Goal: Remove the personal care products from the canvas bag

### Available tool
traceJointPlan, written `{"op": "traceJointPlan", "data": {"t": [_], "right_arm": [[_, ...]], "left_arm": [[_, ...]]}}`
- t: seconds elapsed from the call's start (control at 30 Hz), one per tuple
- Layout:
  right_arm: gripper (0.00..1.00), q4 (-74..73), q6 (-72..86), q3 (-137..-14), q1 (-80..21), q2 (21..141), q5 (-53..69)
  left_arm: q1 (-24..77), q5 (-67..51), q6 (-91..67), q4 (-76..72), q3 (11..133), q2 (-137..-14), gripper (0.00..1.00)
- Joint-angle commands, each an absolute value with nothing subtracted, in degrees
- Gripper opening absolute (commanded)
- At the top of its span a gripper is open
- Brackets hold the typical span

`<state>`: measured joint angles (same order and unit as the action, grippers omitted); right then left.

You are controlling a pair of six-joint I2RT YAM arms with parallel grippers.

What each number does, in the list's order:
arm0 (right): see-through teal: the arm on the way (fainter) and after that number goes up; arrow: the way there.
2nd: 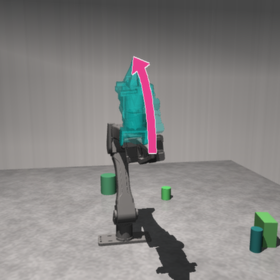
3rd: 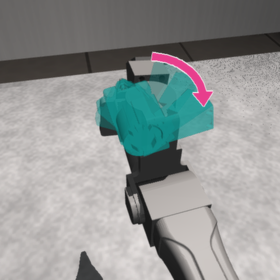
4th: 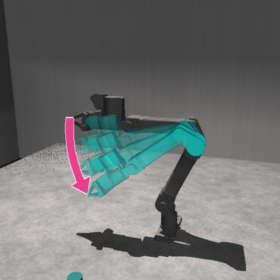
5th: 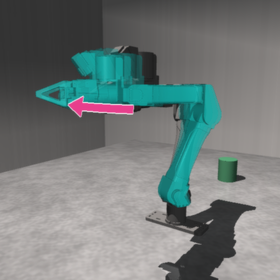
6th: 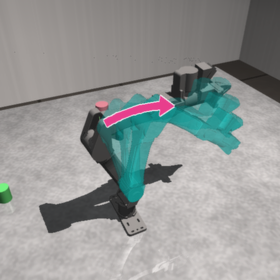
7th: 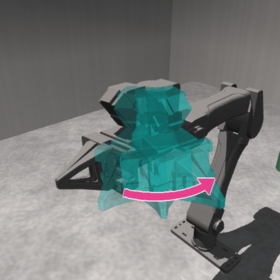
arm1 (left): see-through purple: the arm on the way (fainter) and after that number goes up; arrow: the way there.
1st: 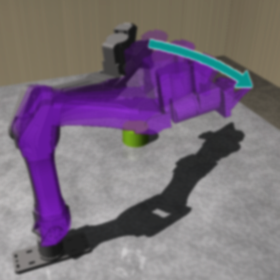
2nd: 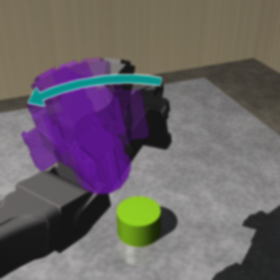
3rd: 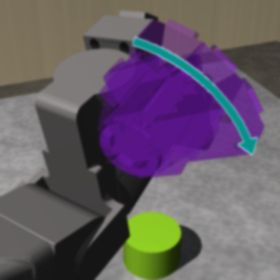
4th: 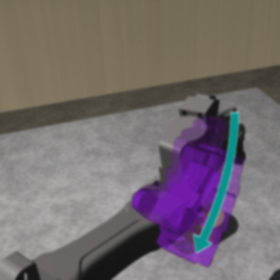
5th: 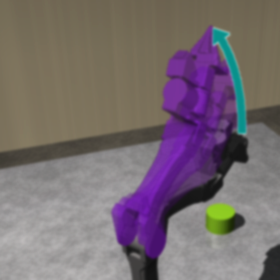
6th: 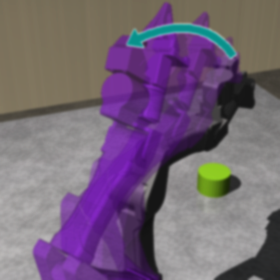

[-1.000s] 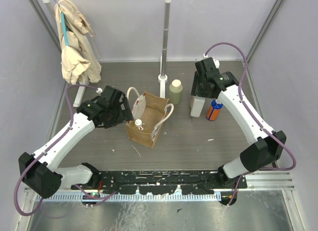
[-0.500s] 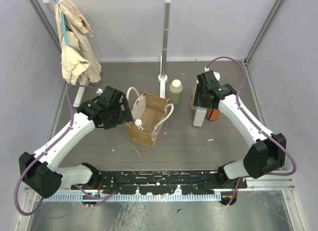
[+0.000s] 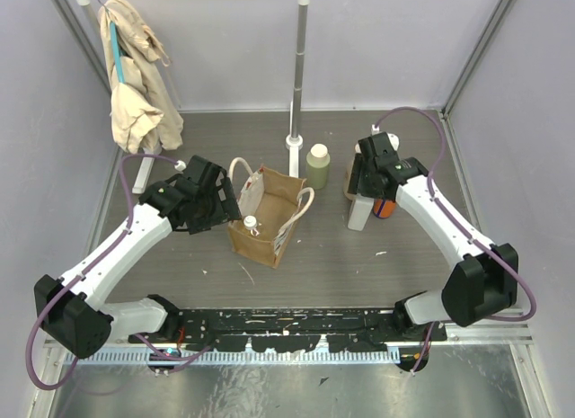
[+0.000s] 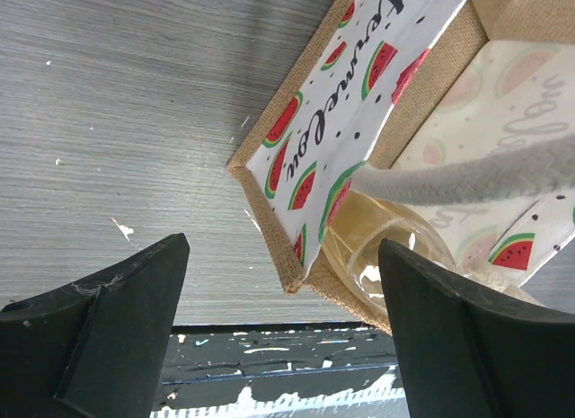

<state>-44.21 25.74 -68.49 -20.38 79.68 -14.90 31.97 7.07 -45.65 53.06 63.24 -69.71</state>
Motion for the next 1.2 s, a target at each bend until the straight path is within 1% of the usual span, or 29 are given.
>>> {"op": "traceJointPlan", "data": {"t": [0.0, 0.07, 0.17, 0.3, 0.5, 0.57, 0.63, 0.7, 0.9, 1.17], "right_arm": [[0.72, -39.6, 25.9, -70.3, -20.0, 74.7, -16.0], [0.78, -40.6, 26.0, -71.4, -20.1, 74.1, -14.9], [0.80, -41.5, 25.1, -73.5, -21.2, 71.9, -13.8], [0.85, -45.4, 23.8, -80.4, -28.3, 70.4, -19.0], [0.86, -46.7, 23.1, -90.2, -41.1, 74.8, -16.6], [0.86, -46.4, 23.1, -92.4, -44.1, 77.2, -15.3], [0.86, -45.5, 22.9, -93.7, -46.0, 79.3, -11.5], [0.86, -43.8, 22.3, -93.7, -47.6, 81.2, -9.4], [0.86, -37.6, 18.4, -90.6, -49.9, 85.9, 1.8], [0.86, -31.8, 16.7, -83.5, -51.2, 87.4, 8.2]], "left_arm": [[31.9, 6.9, -45.8, 53.8, 64.8, -69.0, 0.94], [31.8, 7.0, -45.8, 53.8, 64.8, -68.8, 0.93], [31.9, 7.4, -45.7, 53.5, 64.9, -68.6, 0.94], [31.9, 7.5, -45.5, 53.0, 65.0, -69.1, 0.94], [31.9, 7.1, -45.7, 52.1, 64.3, -69.5, 0.94], [31.9, 7.0, -45.7, 51.6, 63.5, -69.0, 0.94], [31.9, 7.2, -45.8, 51.4, 62.8, -68.6, 0.94], [31.9, 7.5, -45.7, 51.6, 62.7, -68.5, 0.94], [31.8, 10.7, -45.0, 53.2, 63.9, -67.0, 0.96], [31.8, 11.4, -44.5, 55.0, 66.0, -68.1, 0.97]]}}
